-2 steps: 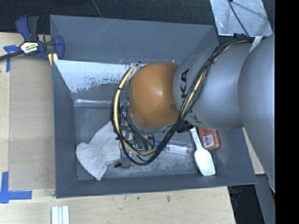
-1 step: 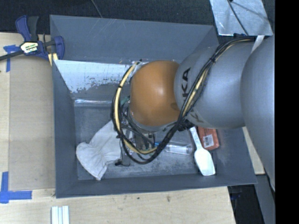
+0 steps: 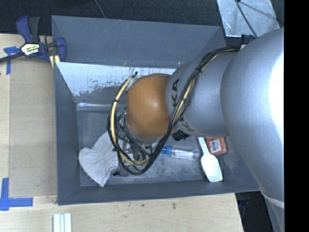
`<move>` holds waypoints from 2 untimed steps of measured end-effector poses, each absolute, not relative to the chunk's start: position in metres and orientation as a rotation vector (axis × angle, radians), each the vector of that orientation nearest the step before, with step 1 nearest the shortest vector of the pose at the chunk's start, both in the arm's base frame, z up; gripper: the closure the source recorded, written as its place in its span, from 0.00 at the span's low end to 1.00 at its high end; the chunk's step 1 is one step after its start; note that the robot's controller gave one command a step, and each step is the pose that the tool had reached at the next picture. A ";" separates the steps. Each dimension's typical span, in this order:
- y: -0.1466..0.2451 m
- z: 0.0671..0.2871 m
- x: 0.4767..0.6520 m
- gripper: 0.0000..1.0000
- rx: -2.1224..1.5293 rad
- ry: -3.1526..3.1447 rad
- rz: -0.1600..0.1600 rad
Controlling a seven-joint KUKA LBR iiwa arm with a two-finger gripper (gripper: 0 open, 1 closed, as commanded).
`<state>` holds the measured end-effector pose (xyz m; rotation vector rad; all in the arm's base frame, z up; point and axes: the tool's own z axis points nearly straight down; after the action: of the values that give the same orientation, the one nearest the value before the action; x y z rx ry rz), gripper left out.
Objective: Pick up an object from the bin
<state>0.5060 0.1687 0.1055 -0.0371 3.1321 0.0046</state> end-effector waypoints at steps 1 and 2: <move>0.174 0.073 0.510 1.00 -0.242 3.123 0.005; 0.174 0.073 0.510 1.00 -0.241 3.123 0.005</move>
Offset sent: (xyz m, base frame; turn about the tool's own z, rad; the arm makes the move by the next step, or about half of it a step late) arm 0.0000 0.0000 0.0000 0.0000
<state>0.5101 0.1742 0.0728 -0.2409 3.1230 0.0050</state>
